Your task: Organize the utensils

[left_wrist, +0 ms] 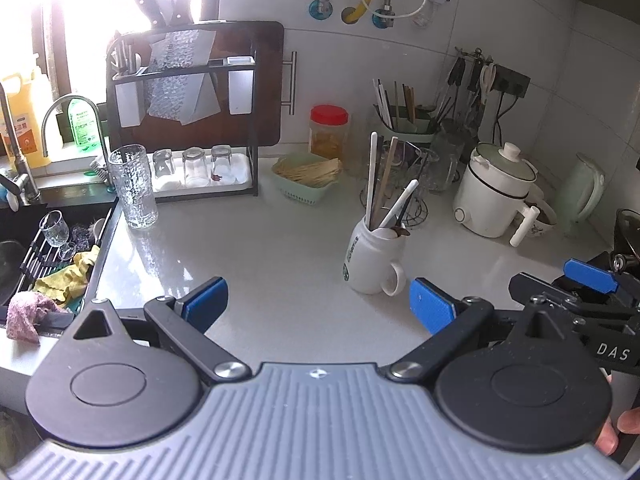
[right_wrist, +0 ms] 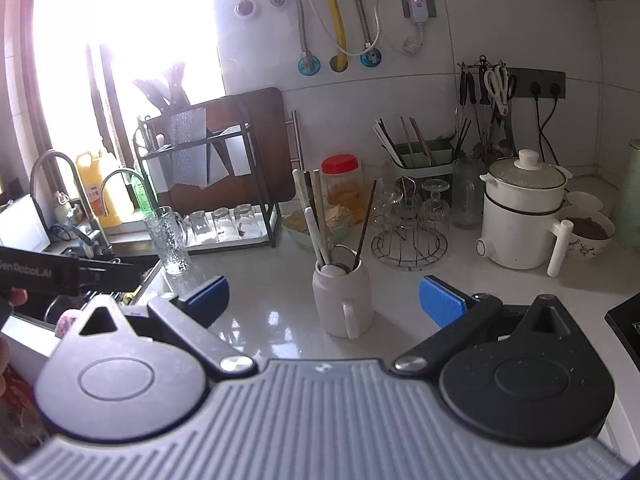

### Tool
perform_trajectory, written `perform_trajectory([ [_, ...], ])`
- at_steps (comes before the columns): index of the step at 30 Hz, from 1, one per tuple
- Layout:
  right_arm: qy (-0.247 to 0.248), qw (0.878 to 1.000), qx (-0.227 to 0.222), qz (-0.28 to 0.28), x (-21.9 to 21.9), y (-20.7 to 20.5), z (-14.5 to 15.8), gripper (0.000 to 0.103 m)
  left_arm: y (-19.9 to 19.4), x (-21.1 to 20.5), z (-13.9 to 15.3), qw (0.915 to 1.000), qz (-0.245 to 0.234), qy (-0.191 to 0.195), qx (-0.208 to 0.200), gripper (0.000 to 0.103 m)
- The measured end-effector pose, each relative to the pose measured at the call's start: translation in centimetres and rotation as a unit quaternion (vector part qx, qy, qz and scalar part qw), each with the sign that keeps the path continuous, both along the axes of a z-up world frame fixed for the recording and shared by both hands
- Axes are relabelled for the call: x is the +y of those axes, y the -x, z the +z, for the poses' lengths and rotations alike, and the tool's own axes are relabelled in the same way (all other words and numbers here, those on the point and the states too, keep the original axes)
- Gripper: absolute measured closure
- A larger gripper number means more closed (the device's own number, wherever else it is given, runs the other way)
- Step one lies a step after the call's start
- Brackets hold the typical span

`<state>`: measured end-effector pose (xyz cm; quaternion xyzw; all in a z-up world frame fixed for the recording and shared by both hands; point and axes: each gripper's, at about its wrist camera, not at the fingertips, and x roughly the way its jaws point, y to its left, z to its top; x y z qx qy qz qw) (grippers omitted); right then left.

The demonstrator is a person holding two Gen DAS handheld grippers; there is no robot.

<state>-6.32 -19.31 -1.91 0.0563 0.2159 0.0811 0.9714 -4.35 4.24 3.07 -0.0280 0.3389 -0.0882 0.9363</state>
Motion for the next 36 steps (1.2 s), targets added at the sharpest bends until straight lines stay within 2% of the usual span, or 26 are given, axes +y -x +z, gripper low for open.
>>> perform_trajectory([
  [18,-0.006,1.0,0.009,-0.009,0.1,1.0,-0.5,0.0,1.4,0.6,0.0,0.9999,0.013,-0.007,-0.002,0.004],
  [36,-0.004,0.999,0.03,-0.011,0.3,0.6,-0.6,0.0,1.2,1.3,-0.7,0.9995,0.027,-0.009,0.014,0.004],
])
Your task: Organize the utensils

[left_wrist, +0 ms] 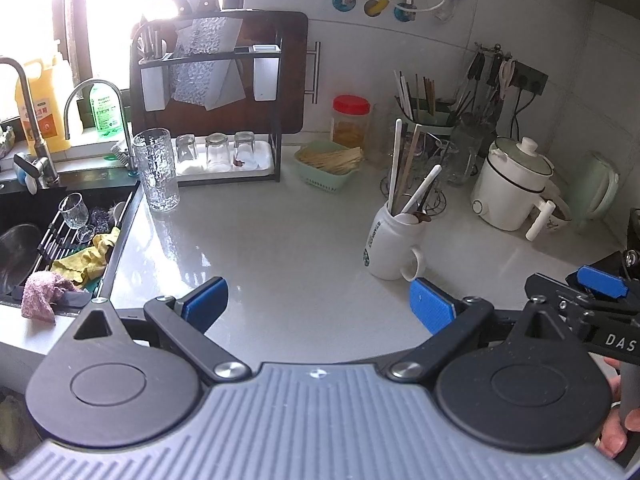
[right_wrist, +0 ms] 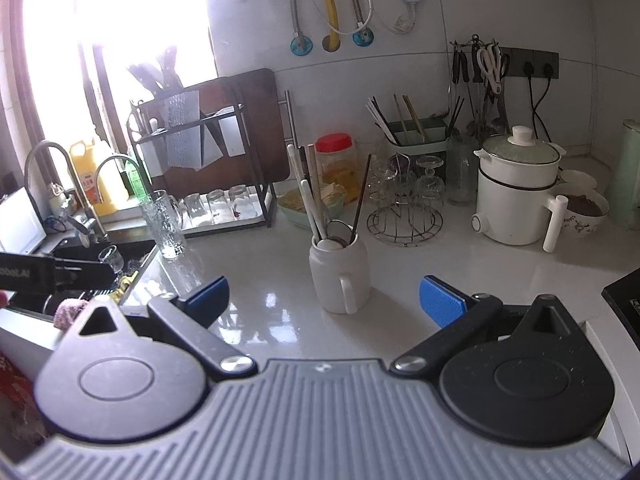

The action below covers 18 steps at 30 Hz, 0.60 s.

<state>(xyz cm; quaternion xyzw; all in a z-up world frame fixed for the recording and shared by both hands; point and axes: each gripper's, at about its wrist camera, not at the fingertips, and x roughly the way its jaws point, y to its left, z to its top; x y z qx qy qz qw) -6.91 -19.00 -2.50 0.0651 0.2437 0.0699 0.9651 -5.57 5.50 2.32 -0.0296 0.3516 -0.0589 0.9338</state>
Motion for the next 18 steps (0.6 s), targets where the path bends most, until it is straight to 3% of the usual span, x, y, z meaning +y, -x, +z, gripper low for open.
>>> perform_trajectory([
  [10,0.013,1.0,-0.006,0.014,0.48,-0.18,0.42,0.0,-0.04,0.53,0.24,0.9998,0.0,0.021,-0.006,0.004],
  [18,0.01,1.0,-0.011,0.015,0.9,-0.33,0.36,0.0,0.16,0.61,0.3,0.9998,-0.002,0.016,-0.011,0.004],
])
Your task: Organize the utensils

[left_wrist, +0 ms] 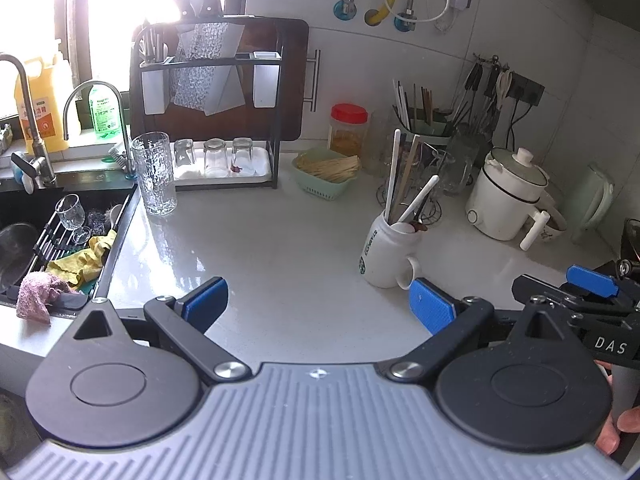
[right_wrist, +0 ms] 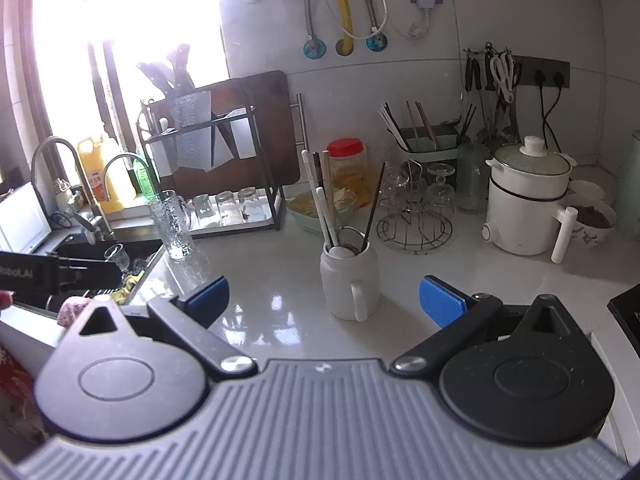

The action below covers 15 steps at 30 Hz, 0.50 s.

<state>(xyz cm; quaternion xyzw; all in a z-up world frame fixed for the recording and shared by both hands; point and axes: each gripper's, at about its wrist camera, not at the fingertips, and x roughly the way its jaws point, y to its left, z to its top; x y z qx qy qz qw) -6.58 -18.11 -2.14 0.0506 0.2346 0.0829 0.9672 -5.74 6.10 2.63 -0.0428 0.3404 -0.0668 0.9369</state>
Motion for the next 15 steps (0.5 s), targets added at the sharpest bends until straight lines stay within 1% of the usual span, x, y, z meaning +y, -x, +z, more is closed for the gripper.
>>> perform_trajectory([
  [8,-0.003,1.0,-0.005,-0.013,-0.31,0.27,-0.07,0.0,0.17,-0.22,-0.07,1.0,-0.008,0.001,-0.002,0.004],
  [15,-0.005,1.0,0.0,-0.021,-0.26,0.68,-0.31,0.0,0.14,-0.22,0.07,0.9998,-0.017,-0.005,-0.007,0.004],
])
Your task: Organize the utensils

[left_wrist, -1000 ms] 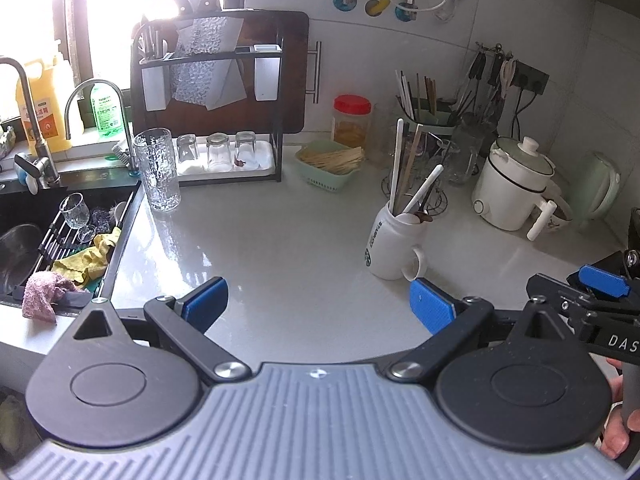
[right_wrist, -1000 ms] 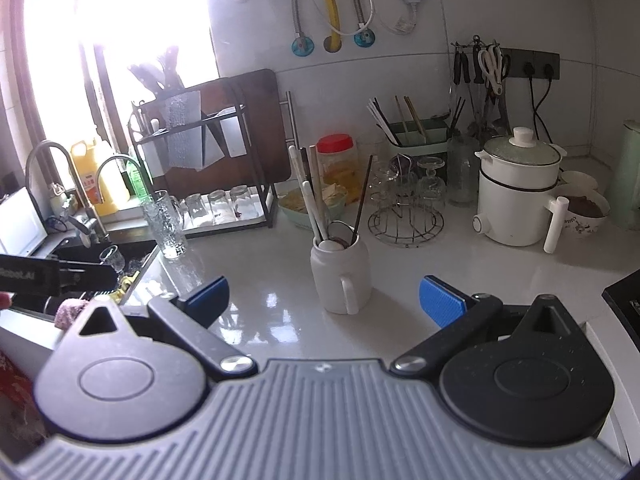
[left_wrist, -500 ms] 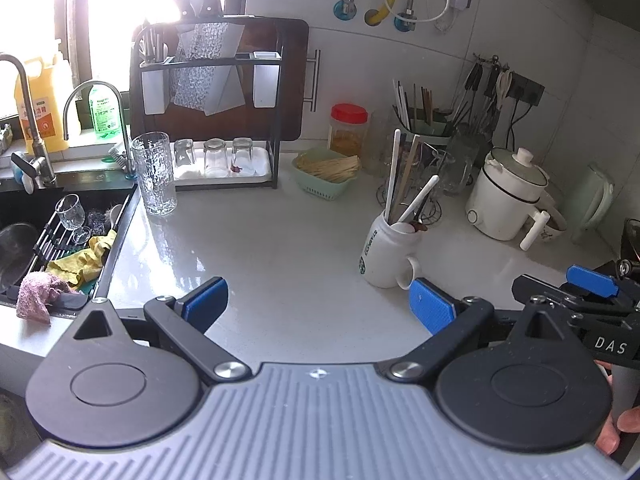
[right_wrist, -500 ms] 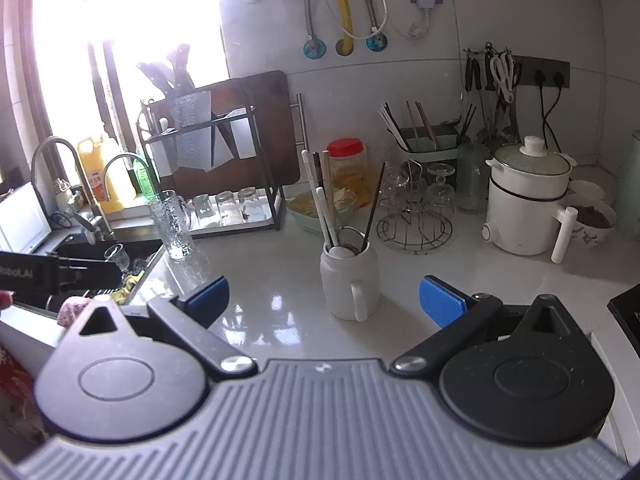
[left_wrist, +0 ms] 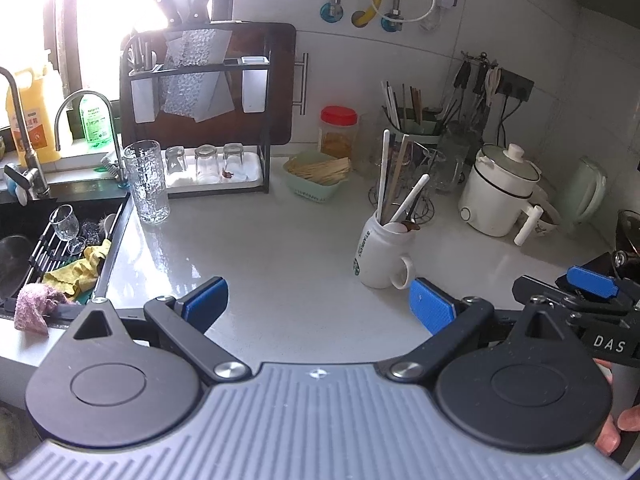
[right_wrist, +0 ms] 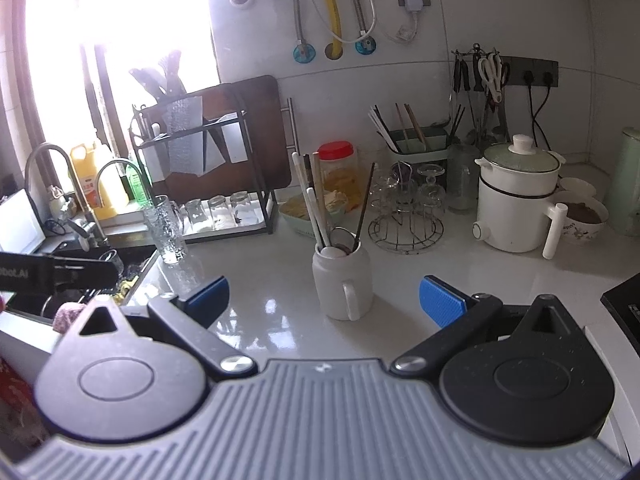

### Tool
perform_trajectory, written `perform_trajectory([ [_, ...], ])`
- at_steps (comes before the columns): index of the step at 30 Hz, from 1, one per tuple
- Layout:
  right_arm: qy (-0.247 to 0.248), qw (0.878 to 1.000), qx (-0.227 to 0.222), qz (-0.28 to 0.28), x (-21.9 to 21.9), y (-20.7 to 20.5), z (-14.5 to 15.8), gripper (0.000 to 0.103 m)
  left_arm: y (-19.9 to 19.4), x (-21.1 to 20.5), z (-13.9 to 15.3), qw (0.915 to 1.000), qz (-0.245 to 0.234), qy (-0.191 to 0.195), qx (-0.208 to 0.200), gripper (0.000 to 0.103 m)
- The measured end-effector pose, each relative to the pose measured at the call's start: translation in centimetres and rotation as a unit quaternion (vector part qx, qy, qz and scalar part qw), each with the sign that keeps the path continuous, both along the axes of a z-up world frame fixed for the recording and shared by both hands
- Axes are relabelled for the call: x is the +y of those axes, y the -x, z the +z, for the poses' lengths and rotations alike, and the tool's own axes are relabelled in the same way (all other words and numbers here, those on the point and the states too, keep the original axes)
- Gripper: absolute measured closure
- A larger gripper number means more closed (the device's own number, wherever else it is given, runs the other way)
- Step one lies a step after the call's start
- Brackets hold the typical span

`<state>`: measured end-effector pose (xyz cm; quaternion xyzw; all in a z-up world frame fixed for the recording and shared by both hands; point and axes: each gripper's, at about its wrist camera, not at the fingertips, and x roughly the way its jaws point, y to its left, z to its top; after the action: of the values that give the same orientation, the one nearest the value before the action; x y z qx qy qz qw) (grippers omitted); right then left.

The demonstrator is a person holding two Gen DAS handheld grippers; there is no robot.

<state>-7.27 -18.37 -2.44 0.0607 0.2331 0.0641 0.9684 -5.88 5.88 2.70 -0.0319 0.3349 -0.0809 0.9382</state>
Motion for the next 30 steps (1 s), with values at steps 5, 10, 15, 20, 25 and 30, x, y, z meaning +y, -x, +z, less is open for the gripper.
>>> perform_trajectory([
  [5,0.0,1.0,0.0,-0.004,0.1,-0.1,0.0,0.0,-0.3,0.4,-0.1,1.0,0.001,0.0,0.004,0.004],
  [10,0.0,1.0,0.001,-0.004,0.0,-0.2,0.0,0.0,-0.5,0.6,0.0,1.0,0.002,-0.001,0.006,0.004],
  [15,-0.002,1.0,0.001,-0.001,0.3,-0.6,0.0,0.0,-0.8,0.9,0.2,0.9999,0.008,-0.002,0.006,0.004],
  [20,-0.004,1.0,0.0,-0.003,0.4,-0.9,0.0,0.0,-1.1,1.2,0.2,0.9999,0.011,-0.002,0.009,0.004],
  [25,-0.006,1.0,0.003,-0.004,0.4,-1.0,-0.1,0.0,-1.5,1.1,0.2,0.9998,0.012,-0.003,0.016,0.004],
  [30,-0.005,1.0,0.005,-0.007,0.4,-1.1,-0.1,0.0,-1.9,1.1,0.2,0.9998,0.011,-0.002,0.018,0.004],
])
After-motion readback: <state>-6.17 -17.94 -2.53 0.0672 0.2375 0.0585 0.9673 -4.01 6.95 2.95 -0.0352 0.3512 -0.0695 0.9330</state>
